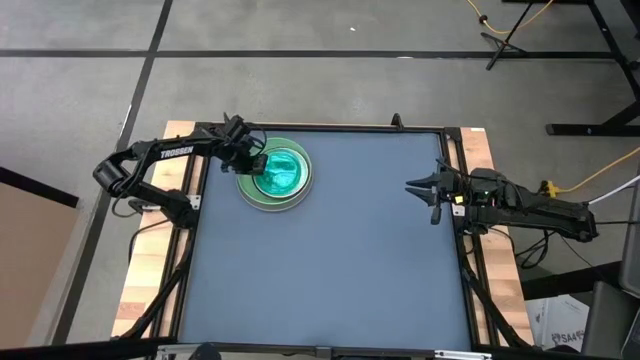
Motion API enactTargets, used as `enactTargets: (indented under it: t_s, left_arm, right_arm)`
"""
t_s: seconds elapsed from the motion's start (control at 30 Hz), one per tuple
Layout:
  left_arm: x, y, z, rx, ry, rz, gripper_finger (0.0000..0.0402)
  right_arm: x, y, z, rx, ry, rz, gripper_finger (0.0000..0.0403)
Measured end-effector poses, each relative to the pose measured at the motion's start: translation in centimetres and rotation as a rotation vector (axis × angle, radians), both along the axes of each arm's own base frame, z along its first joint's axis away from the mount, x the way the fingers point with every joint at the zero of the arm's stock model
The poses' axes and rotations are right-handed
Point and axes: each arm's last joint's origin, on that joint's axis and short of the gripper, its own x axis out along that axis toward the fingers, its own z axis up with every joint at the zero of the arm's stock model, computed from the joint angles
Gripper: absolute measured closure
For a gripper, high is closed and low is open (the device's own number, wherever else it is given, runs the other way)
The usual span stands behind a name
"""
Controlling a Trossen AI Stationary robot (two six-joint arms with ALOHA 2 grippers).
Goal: Stack plastic plates
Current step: Stack the blue plate on top of the light green plate, then return to Home Position
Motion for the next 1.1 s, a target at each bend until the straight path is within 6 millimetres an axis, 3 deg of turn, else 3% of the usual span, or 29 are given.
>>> enactTargets:
  t_s: [0.17,0.47,0.9,1.1]
  left_arm:
    - [0.1,-0.2,0.3,-0.049,-0.064,-0.023,0.0312]
    - [0.2,-0.3,2.7,-0.073,-0.156,0.022,0.0313]
    - [-1.5,-2.3,3.9,-0.17,-0.068,0.045,0.0313]
    - [-1.7,-3.0,4.7,-0.127,-0.102,-0.048,0.0313]
  right_arm:
    - [0.0,0.0,0.0,0.0,0.0,0.0,0.0336]
    - [0.0,0.0,0.0,0.0,0.001,-0.001,0.0336]
    - [0.0,0.0,0.0,0.0,0.002,-0.001,0.0336]
    - [0.0,0.0,0.0,0.0,0.002,0.0,0.0336]
